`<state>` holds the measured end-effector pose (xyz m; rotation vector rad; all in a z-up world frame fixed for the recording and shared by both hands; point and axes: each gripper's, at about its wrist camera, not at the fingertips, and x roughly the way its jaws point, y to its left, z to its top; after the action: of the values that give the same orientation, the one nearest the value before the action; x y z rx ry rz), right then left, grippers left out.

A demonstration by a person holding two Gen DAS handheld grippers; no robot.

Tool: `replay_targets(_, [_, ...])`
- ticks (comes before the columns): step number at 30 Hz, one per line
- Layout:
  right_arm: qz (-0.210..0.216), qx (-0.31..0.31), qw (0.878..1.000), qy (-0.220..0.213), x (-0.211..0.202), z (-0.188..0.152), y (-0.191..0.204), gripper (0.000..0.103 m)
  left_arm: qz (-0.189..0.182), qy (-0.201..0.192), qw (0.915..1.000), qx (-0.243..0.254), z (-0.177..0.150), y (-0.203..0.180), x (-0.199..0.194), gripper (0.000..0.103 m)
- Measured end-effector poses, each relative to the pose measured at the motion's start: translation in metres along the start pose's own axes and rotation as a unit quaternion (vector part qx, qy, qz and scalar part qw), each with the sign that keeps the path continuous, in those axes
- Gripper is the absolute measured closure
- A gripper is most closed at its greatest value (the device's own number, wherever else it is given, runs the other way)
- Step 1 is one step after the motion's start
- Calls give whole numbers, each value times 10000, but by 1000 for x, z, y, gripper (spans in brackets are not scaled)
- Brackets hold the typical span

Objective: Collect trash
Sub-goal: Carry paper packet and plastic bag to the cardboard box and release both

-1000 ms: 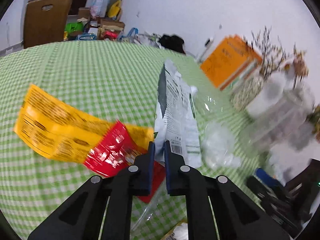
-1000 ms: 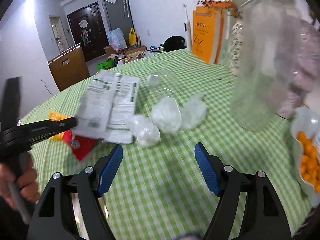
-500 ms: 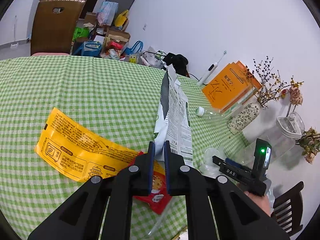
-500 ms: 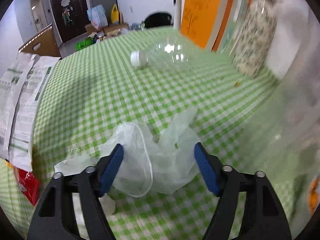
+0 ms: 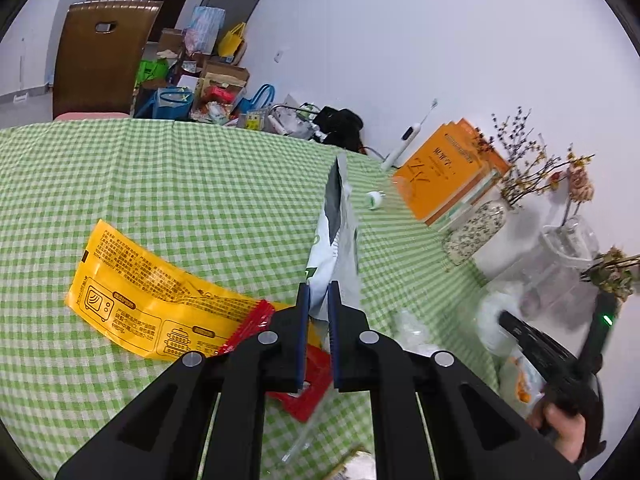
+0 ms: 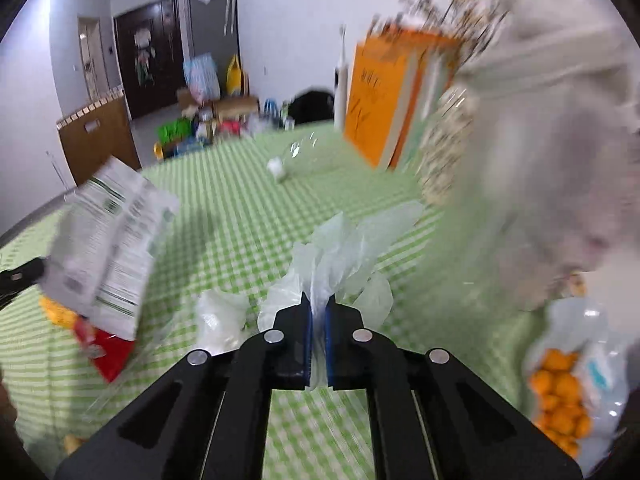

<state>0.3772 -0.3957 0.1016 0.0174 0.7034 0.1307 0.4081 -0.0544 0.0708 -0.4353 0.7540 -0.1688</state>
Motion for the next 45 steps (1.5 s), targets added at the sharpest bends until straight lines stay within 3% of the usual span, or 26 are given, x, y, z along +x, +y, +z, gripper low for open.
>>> replay_targets(4, [-80,-151,9992,-365,-74,-17,-6,98,-5,-195,9998,98,-5,-7,-27,97])
replay_targets(7, [-53,-94,9984,-548,-113,-32,-16,98,-19,-82,9998,170,-15,-14,-43,97])
replay_targets(11, [-25,-74,9978,-654,-131,-47,-17,98,3,-195,9988,443,-33,-28,-78,97])
replay_targets(19, [-64,91,9974,-713,-170,-101,-36,98,-407,-33,9957,830,-90,-56,-132,97])
replay_targets(27, [-506,678,9942,-662,-229,-178,-96,98,-963,375,9841,1443,-159,-123,-142,97])
replay_targets(33, [-857,1071,9894,-486,-267,-240,-136,98,-1365,853,9661,2020,-228,-186,-129,97])
replay_targets(36, [-966,1226,9872,-320,-278,-270,-150,98,-1513,1208,9527,2342,-269,-213,-117,97])
replay_targets(41, [-1006,1505,9835,-60,-282,-309,-167,98,-1650,1748,9251,2939,-337,-250,-97,97])
replay_targets(43, [-935,1617,9824,59,-278,-324,-172,98,-1680,1985,9066,3324,-367,-262,-86,97])
replay_targets(45, [-860,1681,9818,189,-271,-338,-174,98,-1559,2206,8956,3535,-392,-266,-74,97])
